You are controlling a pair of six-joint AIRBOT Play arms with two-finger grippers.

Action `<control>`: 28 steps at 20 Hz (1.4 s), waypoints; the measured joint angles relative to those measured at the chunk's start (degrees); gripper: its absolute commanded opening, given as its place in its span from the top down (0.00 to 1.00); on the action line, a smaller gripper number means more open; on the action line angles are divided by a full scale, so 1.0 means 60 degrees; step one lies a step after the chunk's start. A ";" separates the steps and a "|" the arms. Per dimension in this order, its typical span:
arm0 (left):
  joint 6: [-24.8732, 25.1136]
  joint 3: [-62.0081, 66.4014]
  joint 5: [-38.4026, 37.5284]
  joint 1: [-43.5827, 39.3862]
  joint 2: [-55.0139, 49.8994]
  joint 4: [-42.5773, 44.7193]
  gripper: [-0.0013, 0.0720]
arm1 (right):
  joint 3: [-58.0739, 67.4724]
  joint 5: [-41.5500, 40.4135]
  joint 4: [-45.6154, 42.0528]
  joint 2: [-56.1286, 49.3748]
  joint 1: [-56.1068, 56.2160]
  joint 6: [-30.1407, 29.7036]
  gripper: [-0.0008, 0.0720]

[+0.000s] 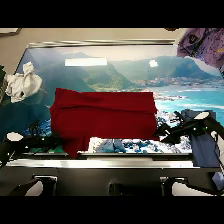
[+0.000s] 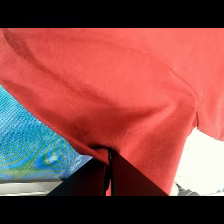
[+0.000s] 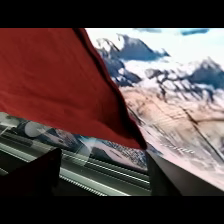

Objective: Fold the clothes and pants, and hang the long-sleeved shirts on hangers.

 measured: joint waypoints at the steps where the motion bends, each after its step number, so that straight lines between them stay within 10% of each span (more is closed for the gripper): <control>1: -0.0004 0.0007 -0.0011 0.0000 0.0004 0.0000 0.96 | -0.0033 -0.0062 -0.0055 0.0007 0.0047 0.0018 0.16; 3: -0.0022 0.0022 -0.0018 0.0000 0.0000 0.0000 0.96 | -0.0087 -0.0229 -0.0135 0.0011 0.0113 0.0073 0.20; 11: -0.0033 0.0306 -0.0080 0.0000 0.0000 0.0004 0.96 | -0.0146 -0.1559 0.0474 -0.0025 0.0175 -0.0452 0.95; 17: -0.0219 0.1577 -0.1020 0.0000 0.0080 0.0382 0.96 | -0.0149 -0.0998 0.1209 0.0273 0.0182 -0.0645 0.95; 28: -0.2626 0.3464 -0.4229 -0.0033 0.3177 0.2517 0.96 | -0.0131 0.1687 -0.0219 0.3778 0.0178 0.1949 0.95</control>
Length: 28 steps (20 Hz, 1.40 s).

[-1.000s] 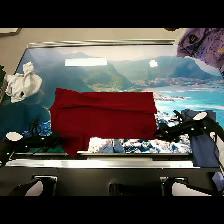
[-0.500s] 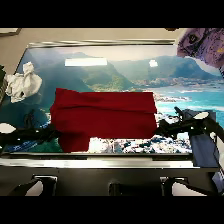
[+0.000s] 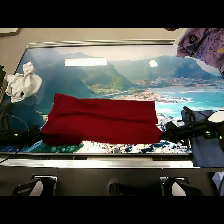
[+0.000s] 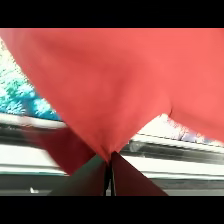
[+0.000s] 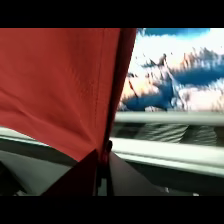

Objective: Fold the clothes and pants, and hang the long-sleeved shirts on hangers.

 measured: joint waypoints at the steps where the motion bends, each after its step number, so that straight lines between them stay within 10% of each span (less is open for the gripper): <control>1: -0.0117 0.0025 -0.0076 -0.0004 0.0098 -0.0047 0.96 | 0.0007 0.0124 -0.0084 0.0178 0.0000 0.0142 0.95; 28: 0.1920 0.5428 0.2874 -0.0761 -0.8470 -0.1158 0.96 | 0.4492 -0.4058 -0.0841 -0.4845 0.2182 0.0685 0.95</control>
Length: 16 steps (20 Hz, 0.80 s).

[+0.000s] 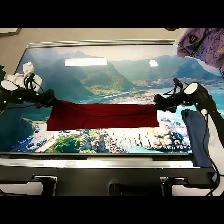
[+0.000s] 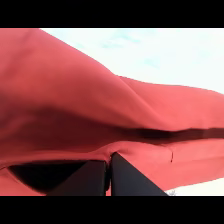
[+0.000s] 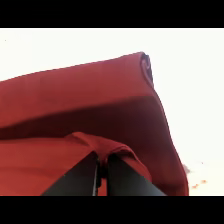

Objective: Fold the clothes and pants, and hang the long-sleeved shirts on hangers.

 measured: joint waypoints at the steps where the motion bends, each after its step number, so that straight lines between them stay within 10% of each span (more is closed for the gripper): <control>1: 0.0007 0.0073 0.0022 -0.0004 -0.0186 0.0000 0.96 | 0.0066 0.0069 -0.0011 -0.0160 0.0000 0.0033 0.95; 4: 0.0033 0.0186 0.0040 -0.0044 -0.0601 0.0000 0.94 | 0.0164 0.0412 -0.0047 -0.0612 0.0000 0.0135 0.94; 5: 0.0033 0.0208 0.0062 -0.0076 -0.0710 0.0004 0.82 | 0.0182 0.0517 -0.0058 -0.0732 0.0000 0.0226 0.76; 7: 0.0033 0.0237 0.0102 -0.0164 -0.0852 0.0000 0.22 | 0.0211 0.0754 -0.0131 -0.0878 0.0000 0.0353 0.25; 8: 0.0025 0.0262 0.0120 -0.0208 -0.0885 0.0000 0.08 | 0.0259 0.0940 -0.0160 -0.0907 0.0000 0.0393 0.11; 16: -0.0423 0.1209 -0.0171 -0.0229 -0.0277 0.0922 0.07 | 0.1158 0.2707 0.0882 -0.1118 -0.1807 -0.0484 0.04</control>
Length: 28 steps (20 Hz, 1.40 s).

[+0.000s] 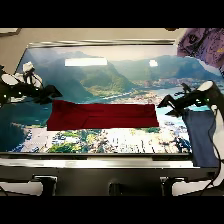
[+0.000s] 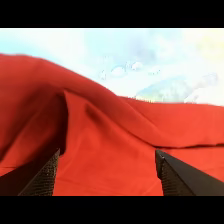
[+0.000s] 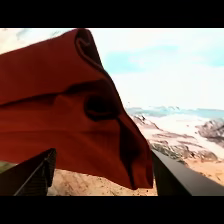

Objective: Fold the clothes and pants, and hang the long-sleeved shirts on hangers.

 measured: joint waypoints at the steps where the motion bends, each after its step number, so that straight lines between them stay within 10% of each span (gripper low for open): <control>1: -0.0076 0.0076 -0.0047 0.0000 0.0120 0.0149 0.07 | 0.0033 0.0124 0.0328 -0.0131 -0.0262 -0.0306 0.04; 11: -0.0146 0.0288 -0.0124 0.0004 0.0565 0.0579 0.07 | 0.0073 0.0204 0.1577 -0.1548 -0.0423 -0.2382 0.05; 15: -0.0149 0.0295 -0.0120 0.0004 0.0579 0.0586 0.07 | 0.0055 0.0204 0.2138 -0.1847 -0.0262 -0.2557 0.20; 17: -0.0153 0.0295 -0.0113 0.0004 0.0579 0.0590 0.07 | 0.0040 0.0113 0.2233 -0.1909 0.0062 -0.2579 0.52; 18: -0.0153 0.0295 -0.0113 0.0004 0.0579 0.0594 0.07 | 0.0033 0.0022 0.2127 -0.1934 0.0262 -0.2575 0.92; 21: -0.0153 0.0295 -0.0109 -0.0022 0.0576 0.0506 0.11 | 0.0040 0.0018 0.2091 -0.1800 0.0790 -0.2463 0.95; 25: -0.0153 0.0295 0.0007 -0.0459 0.0452 -0.0040 0.95 | 0.0412 0.0353 0.1712 -0.0852 0.0969 -0.1362 0.95; 28: -0.0171 0.0295 0.0226 -0.1406 0.0117 -0.0594 0.96 | 0.0892 0.0903 0.0911 0.0138 0.1002 -0.0219 0.95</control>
